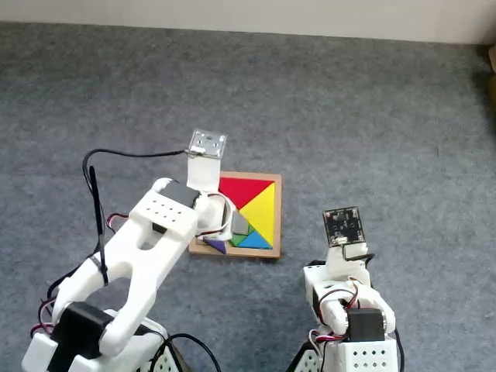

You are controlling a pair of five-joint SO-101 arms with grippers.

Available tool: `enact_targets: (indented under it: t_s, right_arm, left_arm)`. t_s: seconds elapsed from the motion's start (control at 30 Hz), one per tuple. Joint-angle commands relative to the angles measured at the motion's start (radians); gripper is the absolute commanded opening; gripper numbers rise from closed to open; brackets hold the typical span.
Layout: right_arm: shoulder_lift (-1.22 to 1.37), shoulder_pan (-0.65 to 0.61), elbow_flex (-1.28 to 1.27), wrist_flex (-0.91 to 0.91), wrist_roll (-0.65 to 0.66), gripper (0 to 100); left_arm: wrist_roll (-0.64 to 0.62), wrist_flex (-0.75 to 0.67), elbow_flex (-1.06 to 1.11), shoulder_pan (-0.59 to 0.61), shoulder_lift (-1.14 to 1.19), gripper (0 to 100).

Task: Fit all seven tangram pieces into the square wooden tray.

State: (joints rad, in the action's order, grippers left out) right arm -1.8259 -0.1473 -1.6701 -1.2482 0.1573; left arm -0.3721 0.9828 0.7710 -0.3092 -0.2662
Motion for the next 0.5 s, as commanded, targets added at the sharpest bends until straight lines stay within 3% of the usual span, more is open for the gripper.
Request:
enact_targets:
  t_s: [0.0,0.47]
  right_arm:
    - [-0.019,0.008,-0.15,-0.008,-0.003,0.5]
    - [-0.019,0.008,-0.15,-0.008,-0.003,0.5]
  left_arm:
    - [-0.009,-0.014,-0.013,-0.018,-0.036,31]
    - [-0.006,-0.063,0.018,0.085,-0.035,24]
